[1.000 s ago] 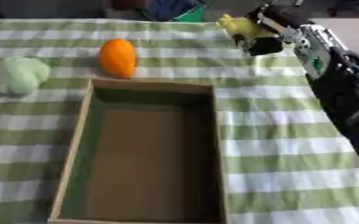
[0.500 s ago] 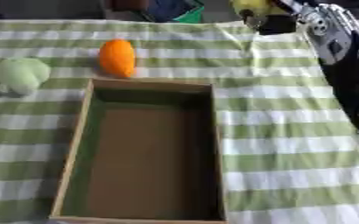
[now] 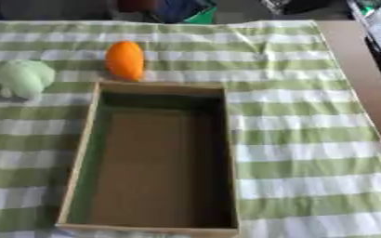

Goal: Pick up objects on the table and place them in the box.

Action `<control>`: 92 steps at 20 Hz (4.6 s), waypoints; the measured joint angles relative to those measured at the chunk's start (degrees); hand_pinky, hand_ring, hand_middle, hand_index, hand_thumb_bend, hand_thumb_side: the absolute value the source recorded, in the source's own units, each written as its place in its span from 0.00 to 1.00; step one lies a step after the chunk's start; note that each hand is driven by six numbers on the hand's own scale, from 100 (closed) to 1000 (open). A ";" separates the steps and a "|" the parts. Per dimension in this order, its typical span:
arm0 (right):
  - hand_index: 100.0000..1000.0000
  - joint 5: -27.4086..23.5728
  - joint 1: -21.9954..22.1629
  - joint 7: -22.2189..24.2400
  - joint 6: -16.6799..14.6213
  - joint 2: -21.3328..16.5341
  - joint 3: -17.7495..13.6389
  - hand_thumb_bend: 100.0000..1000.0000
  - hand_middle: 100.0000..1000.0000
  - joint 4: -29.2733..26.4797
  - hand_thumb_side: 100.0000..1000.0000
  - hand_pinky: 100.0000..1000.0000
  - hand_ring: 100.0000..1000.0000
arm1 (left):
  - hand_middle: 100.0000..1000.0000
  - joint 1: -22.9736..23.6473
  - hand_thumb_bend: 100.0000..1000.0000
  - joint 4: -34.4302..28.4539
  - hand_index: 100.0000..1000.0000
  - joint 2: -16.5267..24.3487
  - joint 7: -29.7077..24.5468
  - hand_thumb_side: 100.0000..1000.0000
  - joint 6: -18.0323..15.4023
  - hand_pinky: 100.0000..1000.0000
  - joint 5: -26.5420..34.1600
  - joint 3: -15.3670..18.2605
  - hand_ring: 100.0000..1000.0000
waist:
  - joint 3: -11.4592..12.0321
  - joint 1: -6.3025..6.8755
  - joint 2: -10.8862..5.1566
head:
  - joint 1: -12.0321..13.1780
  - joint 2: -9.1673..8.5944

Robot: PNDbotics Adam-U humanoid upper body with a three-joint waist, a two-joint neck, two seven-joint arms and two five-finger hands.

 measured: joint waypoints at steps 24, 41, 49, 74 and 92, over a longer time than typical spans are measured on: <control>0.65 -11.44 5.90 10.22 9.26 6.16 10.62 0.00 0.43 -25.85 0.52 0.62 0.63 | 0.64 -0.45 0.00 0.00 0.70 0.99 1.35 0.95 -0.06 0.44 1.48 -0.74 0.69 | -0.37 0.53 -2.12 | 0.18 0.94; 0.68 -9.72 6.80 22.63 6.74 9.70 19.39 0.00 0.48 -19.08 0.45 0.62 0.67 | 0.63 -0.53 0.00 0.00 0.70 0.98 1.02 0.96 0.15 0.44 1.50 -0.77 0.69 | 0.16 0.26 -1.22 | -0.14 1.33; 0.83 -8.66 6.35 29.49 4.17 10.90 20.83 0.00 0.69 -16.01 0.48 0.68 0.77 | 0.64 -0.58 0.00 0.00 0.70 0.98 0.93 0.96 0.08 0.43 1.50 -0.95 0.69 | 0.35 0.26 -1.14 | -0.38 1.41; 0.95 -8.33 6.89 31.25 4.70 9.55 13.30 0.45 0.79 -18.96 0.67 0.73 0.82 | 0.64 -0.60 0.00 0.00 0.70 0.95 0.86 0.96 0.41 0.43 1.49 -1.03 0.69 | 0.02 0.23 -1.14 | 0.29 1.26; 0.91 -23.68 19.43 -5.16 15.04 0.50 -7.83 0.01 0.68 -35.59 0.84 0.71 0.77 | 0.67 -1.84 0.00 3.72 0.76 11.63 6.02 0.75 -7.67 0.44 -6.17 -1.04 0.70 | -1.55 2.49 -1.49 | 3.39 1.26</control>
